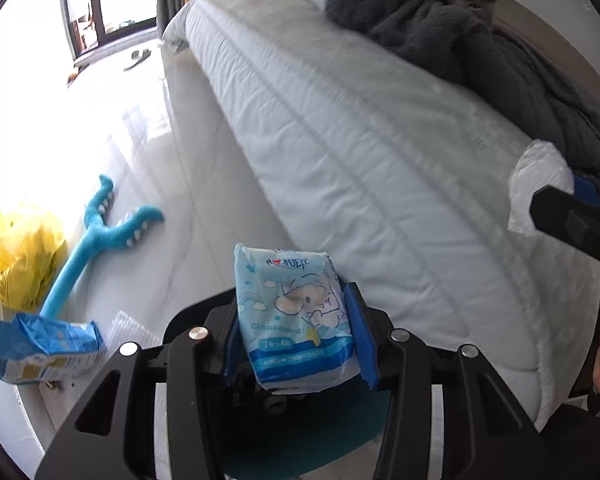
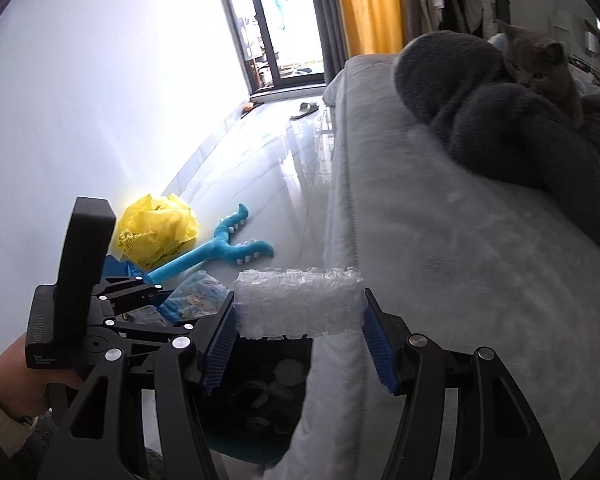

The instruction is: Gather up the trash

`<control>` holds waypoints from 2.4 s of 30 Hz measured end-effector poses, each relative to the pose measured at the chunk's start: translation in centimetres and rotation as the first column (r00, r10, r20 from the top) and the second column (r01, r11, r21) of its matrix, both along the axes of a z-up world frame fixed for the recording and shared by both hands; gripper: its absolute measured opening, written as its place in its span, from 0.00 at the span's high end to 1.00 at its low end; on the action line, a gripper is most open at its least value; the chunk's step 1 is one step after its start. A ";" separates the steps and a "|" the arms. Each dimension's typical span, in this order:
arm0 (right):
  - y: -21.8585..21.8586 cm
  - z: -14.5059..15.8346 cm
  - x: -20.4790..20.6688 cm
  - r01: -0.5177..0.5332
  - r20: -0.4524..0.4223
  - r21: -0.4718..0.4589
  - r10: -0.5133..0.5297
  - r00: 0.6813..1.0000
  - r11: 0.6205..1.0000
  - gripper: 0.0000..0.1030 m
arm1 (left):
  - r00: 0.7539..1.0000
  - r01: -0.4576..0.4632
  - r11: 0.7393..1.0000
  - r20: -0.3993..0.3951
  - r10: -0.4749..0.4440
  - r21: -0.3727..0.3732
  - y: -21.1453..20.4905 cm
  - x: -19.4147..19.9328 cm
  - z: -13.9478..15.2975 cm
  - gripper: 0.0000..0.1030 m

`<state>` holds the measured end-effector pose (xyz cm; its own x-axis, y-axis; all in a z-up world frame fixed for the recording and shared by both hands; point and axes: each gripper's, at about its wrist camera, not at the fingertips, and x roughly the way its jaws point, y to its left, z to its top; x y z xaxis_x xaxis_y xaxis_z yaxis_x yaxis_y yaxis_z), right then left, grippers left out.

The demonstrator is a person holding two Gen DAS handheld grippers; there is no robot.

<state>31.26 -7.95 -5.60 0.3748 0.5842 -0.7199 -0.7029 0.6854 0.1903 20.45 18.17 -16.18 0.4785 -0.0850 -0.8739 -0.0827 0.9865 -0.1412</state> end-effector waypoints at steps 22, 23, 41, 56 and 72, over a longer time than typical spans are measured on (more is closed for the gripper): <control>7.6 -4.7 -1.0 -0.093 -0.097 -0.097 0.083 0.992 0.991 0.41 | 0.990 -0.133 0.991 -0.052 0.131 -0.029 6.0 -3.9 -1.3 0.21; 7.7 -5.1 -1.0 -0.100 -0.105 -0.109 0.089 0.990 0.989 0.41 | 0.989 -0.148 0.989 -0.025 0.147 -0.026 6.2 -4.3 -0.6 0.21; 9.5 -12.3 -3.3 -0.216 -0.237 -0.252 0.156 0.959 0.943 0.41 | 0.898 -0.229 0.972 0.399 0.188 0.057 3.4 -12.0 10.7 0.07; 7.7 -9.6 -5.5 -0.222 -0.204 -0.212 0.179 0.962 0.952 0.20 | 0.853 -0.240 0.967 0.494 0.166 0.089 0.8 -14.9 14.6 0.03; -6.6 6.8 -11.3 -0.002 0.194 0.014 -0.001 0.981 1.000 0.03 | 0.797 -0.211 0.973 0.593 0.118 0.091 -4.6 -18.4 18.6 0.03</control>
<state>19.93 -14.57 1.16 0.5062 0.5939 -0.6253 -0.7276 0.6834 0.0601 2.05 13.53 2.46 0.8941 0.1461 -0.4233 -0.1942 0.9783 -0.0725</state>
